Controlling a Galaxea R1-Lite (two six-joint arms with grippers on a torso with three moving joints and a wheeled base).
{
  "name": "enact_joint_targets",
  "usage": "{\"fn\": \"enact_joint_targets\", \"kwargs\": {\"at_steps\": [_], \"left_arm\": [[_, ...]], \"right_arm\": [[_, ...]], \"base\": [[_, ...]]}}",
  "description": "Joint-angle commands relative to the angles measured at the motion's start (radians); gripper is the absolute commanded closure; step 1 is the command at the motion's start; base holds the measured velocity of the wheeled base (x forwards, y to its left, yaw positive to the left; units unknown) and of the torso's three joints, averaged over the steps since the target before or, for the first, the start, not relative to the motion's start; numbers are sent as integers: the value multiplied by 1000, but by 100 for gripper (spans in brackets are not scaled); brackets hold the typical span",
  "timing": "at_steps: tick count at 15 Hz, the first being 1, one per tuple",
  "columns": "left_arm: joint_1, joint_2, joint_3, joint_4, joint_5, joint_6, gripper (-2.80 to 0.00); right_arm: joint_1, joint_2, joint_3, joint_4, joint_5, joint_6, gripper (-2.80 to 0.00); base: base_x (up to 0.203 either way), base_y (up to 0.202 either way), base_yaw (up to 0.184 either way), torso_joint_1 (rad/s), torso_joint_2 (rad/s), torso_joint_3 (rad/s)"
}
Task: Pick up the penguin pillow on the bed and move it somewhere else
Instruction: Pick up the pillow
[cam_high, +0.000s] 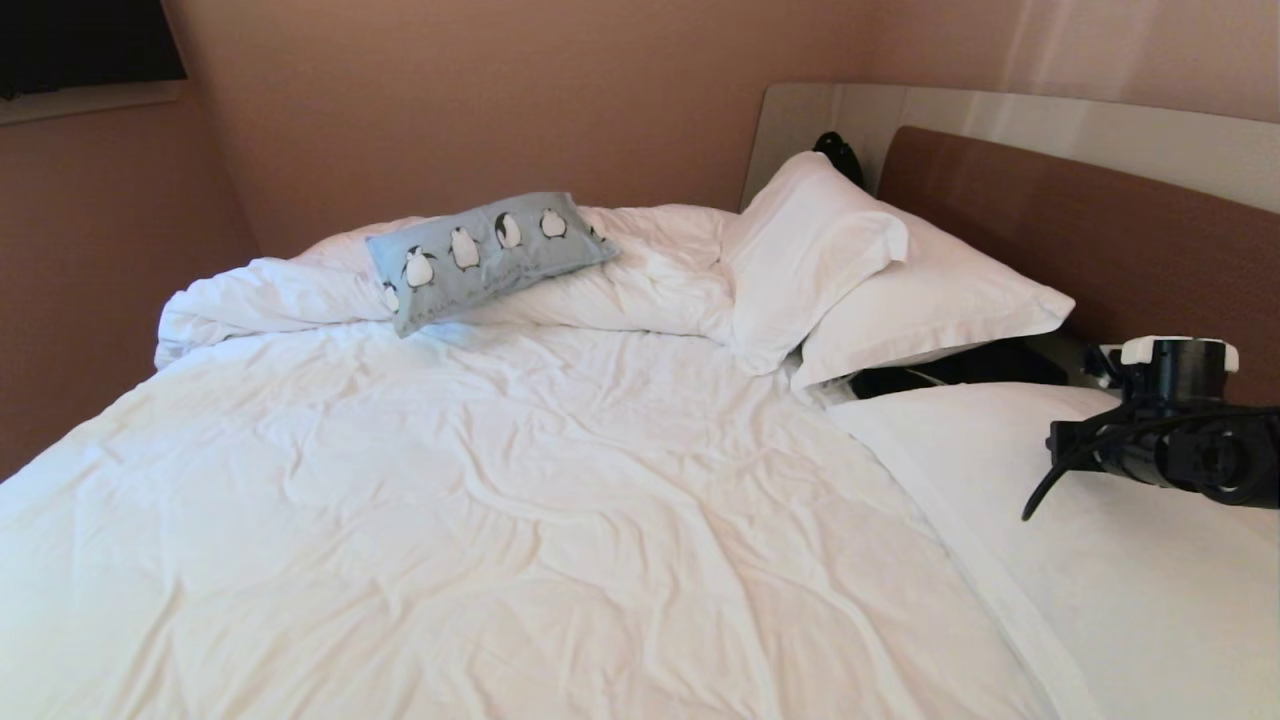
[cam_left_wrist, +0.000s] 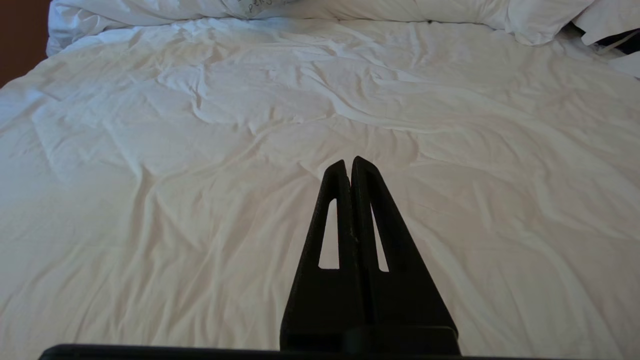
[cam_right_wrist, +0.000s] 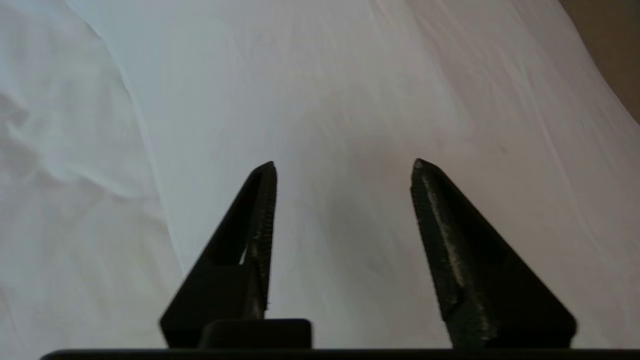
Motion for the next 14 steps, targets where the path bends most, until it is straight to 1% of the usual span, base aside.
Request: {"fn": "enact_joint_targets", "kwargs": {"at_steps": [1,4,6,7,9,14], "left_arm": [[0,1,0,-1,0,0,0],[0,0,1,-1,0,0,0],[0,1,0,-1,0,0,0],[0,0,0,0,0,0,0],[0,0,1,0,0,0,0],[0,1,1,-1,0,0,0]], "right_arm": [[1,1,3,-1,-1,-3,-280],[2,5,27,0,-3,-21,-280],[7,4,61,-2,-7,-96,-280],[10,3,74,-4,-22,-116,-280],[17,9,74,-4,-43,-123,-280],[14,84,48,-4,-47,-122,-280]], "base": [[0,0,0,0,0,0],[0,0,0,0,0,0],[0,0,0,0,0,0],[0,0,0,0,0,0],[0,0,0,0,0,0],[0,0,0,0,0,0]]}}
